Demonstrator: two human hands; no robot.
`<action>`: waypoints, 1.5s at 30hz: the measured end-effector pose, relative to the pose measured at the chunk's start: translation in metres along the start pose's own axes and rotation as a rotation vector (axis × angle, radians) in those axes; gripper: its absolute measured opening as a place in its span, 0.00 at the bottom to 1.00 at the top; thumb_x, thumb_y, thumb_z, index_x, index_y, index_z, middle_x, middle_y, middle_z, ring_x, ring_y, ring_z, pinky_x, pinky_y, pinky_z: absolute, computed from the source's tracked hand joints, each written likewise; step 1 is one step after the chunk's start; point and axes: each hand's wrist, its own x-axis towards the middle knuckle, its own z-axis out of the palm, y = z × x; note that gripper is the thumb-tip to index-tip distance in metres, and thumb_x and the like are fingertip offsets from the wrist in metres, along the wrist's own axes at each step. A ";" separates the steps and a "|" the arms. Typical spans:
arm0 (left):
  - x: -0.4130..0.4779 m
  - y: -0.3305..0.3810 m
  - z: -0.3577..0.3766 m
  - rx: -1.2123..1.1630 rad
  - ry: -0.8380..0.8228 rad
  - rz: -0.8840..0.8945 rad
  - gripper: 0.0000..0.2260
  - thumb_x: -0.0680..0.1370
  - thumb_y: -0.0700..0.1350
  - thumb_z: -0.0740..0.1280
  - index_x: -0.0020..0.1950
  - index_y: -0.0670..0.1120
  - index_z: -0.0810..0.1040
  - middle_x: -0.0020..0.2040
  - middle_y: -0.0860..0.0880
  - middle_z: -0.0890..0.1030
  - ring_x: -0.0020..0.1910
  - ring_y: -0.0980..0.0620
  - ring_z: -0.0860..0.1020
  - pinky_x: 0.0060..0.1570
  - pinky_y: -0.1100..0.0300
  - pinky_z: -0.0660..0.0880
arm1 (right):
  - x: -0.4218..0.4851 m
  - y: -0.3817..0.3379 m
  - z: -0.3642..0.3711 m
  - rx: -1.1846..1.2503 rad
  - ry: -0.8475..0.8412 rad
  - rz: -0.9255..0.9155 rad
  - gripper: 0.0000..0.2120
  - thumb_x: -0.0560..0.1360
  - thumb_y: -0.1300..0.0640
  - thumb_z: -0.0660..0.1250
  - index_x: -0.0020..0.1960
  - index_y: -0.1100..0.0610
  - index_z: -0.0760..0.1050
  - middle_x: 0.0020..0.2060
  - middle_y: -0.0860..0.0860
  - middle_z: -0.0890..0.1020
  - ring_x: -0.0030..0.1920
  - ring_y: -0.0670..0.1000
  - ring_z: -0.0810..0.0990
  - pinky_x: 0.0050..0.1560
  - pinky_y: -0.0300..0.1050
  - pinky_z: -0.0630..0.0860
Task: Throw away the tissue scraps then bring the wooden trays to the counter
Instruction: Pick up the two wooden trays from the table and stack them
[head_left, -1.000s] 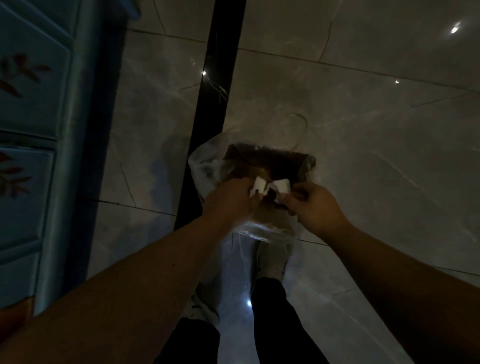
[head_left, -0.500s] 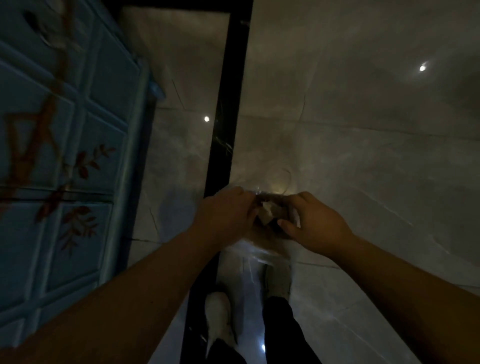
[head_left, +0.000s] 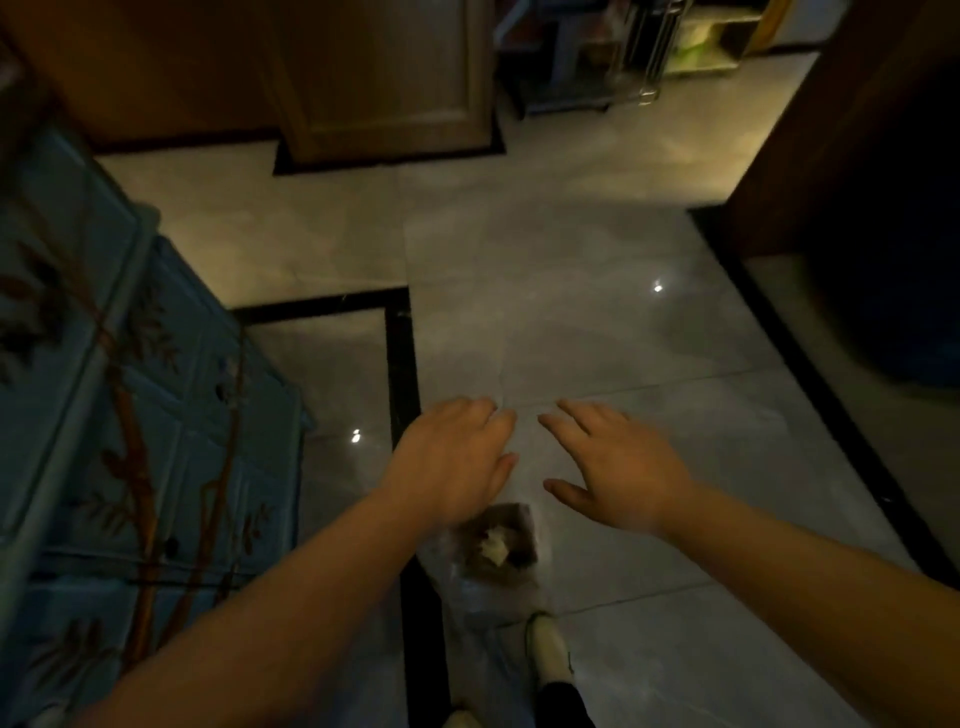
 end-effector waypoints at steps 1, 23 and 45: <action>0.002 0.011 -0.020 0.027 0.015 0.048 0.23 0.75 0.54 0.58 0.61 0.41 0.76 0.54 0.40 0.81 0.49 0.40 0.79 0.49 0.48 0.77 | -0.014 0.004 -0.021 -0.036 0.025 0.021 0.35 0.72 0.36 0.63 0.73 0.53 0.63 0.71 0.59 0.70 0.67 0.61 0.72 0.61 0.57 0.73; 0.120 0.507 -0.175 0.226 0.408 0.895 0.25 0.77 0.58 0.63 0.70 0.47 0.70 0.66 0.45 0.76 0.64 0.46 0.75 0.61 0.51 0.73 | -0.494 0.232 -0.190 -0.240 0.329 0.911 0.37 0.74 0.35 0.60 0.76 0.50 0.54 0.78 0.55 0.56 0.76 0.57 0.58 0.74 0.54 0.59; 0.393 0.865 -0.109 0.139 0.326 1.189 0.24 0.78 0.59 0.59 0.70 0.49 0.68 0.66 0.48 0.74 0.63 0.48 0.73 0.59 0.52 0.72 | -0.680 0.540 -0.189 -0.181 0.351 1.338 0.34 0.74 0.35 0.60 0.74 0.48 0.56 0.76 0.54 0.62 0.74 0.56 0.63 0.71 0.56 0.64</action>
